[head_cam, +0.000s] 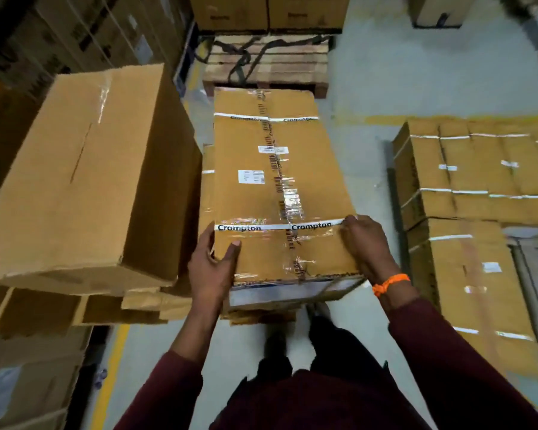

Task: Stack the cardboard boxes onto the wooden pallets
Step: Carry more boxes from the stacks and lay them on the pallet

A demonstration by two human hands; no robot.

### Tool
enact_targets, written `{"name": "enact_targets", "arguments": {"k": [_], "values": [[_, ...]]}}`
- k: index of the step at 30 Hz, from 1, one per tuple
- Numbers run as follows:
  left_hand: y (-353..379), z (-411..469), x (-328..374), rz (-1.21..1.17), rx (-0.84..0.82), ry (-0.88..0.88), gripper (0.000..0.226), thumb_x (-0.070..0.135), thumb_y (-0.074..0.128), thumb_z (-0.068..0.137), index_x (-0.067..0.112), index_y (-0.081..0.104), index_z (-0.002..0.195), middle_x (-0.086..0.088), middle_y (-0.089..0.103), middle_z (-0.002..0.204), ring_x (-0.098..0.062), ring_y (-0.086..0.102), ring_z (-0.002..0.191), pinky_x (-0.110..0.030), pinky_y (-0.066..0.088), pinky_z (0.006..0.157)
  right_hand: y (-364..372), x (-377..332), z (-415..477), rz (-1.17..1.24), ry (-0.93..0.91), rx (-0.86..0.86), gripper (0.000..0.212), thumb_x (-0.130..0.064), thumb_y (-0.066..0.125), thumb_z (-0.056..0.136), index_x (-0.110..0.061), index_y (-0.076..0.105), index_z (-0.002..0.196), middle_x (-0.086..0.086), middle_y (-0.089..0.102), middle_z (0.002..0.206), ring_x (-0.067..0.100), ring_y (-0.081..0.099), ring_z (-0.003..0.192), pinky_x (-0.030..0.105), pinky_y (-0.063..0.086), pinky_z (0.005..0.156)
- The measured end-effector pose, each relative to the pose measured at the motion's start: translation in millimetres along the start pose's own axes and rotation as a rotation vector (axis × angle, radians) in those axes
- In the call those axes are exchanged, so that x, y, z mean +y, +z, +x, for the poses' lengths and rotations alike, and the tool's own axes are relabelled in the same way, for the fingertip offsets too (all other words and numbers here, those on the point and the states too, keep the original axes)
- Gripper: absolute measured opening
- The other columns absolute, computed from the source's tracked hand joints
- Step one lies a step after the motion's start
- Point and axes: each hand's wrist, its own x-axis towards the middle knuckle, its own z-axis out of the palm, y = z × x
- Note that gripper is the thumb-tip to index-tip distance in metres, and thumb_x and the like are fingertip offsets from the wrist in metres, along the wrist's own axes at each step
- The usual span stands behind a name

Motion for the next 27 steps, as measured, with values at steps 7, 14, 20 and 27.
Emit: {"name": "enact_targets", "arguments": {"k": [7,14,20,27], "values": [[39.3,-40.5,50.9,-0.031,-0.244,0.233,0.057,0.038,0.071,0.093,0.032,0.051,0.146,0.013,0.058,0.142,-0.007,0.055,0.126,-0.045,0.052,0.105,-73.1,70.7,-60.3,0.14,0.046,0.296,0.032,-0.039,0.05,0.09,-0.012,0.066,0.084,0.004,0.066,0.087,0.027,0.06,0.084,0.036,0.041,0.071],[140.6,-138.9,79.2,-0.048,-0.523,0.331,0.048,0.03,0.07,0.095,0.039,0.055,0.14,0.023,0.064,0.127,0.007,0.062,0.11,-0.032,0.058,0.093,-193.1,173.6,-130.5,0.251,0.125,0.533,0.026,-0.044,0.052,0.082,-0.022,0.066,0.083,0.001,0.072,0.095,0.028,0.063,0.089,0.046,0.051,0.081],[264.1,-273.1,92.4,0.003,-0.696,0.424,0.046,0.031,0.065,0.098,0.03,0.053,0.142,0.016,0.062,0.133,-0.004,0.061,0.112,-0.022,0.054,0.091,-330.3,295.9,-189.0,0.24,0.199,0.623,0.039,-0.048,0.053,0.08,-0.017,0.07,0.096,0.006,0.072,0.105,0.031,0.064,0.097,0.05,0.054,0.088],[406.8,-426.3,88.6,0.087,-0.855,0.31,0.053,0.045,0.067,0.094,0.033,0.05,0.144,0.011,0.062,0.136,-0.018,0.062,0.119,-0.048,0.053,0.103,-491.2,414.0,-248.1,0.182,0.271,0.742,0.05,-0.05,0.048,0.08,-0.015,0.071,0.108,0.009,0.072,0.109,0.032,0.063,0.098,0.046,0.052,0.091]]}}
